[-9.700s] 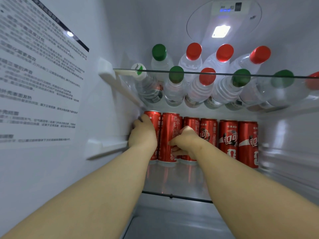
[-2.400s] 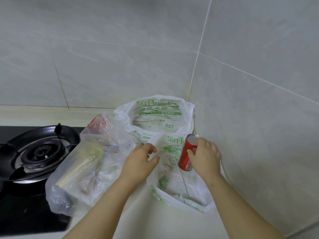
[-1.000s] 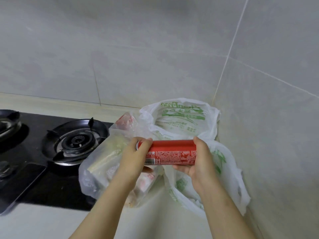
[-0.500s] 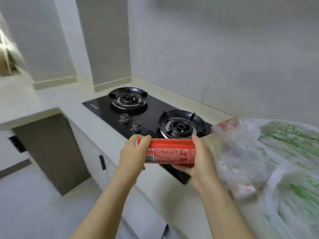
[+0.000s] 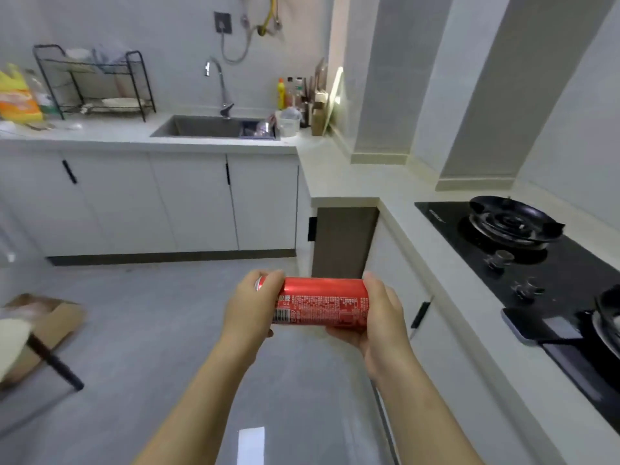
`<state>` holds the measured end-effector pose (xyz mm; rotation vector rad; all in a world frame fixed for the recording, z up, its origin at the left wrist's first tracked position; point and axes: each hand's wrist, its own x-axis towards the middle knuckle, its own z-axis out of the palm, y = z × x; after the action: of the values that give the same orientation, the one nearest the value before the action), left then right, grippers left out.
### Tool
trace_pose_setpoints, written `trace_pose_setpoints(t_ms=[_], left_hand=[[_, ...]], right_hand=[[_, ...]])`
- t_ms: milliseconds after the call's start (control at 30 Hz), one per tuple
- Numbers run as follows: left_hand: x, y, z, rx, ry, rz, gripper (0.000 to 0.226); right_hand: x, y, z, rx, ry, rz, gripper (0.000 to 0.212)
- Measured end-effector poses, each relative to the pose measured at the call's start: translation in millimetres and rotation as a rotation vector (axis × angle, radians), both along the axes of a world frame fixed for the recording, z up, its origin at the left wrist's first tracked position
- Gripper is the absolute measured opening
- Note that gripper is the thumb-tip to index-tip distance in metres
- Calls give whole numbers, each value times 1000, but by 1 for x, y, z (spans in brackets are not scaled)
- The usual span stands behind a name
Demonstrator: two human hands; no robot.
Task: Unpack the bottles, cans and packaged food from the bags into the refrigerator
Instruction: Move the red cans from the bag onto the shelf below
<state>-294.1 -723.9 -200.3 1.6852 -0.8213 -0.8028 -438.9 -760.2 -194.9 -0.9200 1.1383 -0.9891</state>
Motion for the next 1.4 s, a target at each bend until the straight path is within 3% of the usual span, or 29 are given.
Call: trace_pose_setpoints(t_ms=[100,233,467,567,700,933,1233,1400], left_hand=[[54,43,3,15,-11,148,30],[107,101,6,9,-33,354,21],[152,195,16,2,12,747,25],[154,226,21,-42,104,903,25],[150,253,28,-149,283,1111,23],[148,294,29,-223,422,1373,30],[158,379,33,-191,399,1569,26],[179,442,48,-103,209,1641,25]], right_hand=[[62,19,0,9,-4,156,22],[131,52,0,11,-38,365,21],[211,112,5,15,-135,744,22],[232,132,7,-6,-173,927,30],[252,152,15,-28,-249,1148,61],[279,185,14,-165,-331,1512,70],[311,271,27,-327,-324,1852,31],[329,341,41,-387,-383,1788,29]])
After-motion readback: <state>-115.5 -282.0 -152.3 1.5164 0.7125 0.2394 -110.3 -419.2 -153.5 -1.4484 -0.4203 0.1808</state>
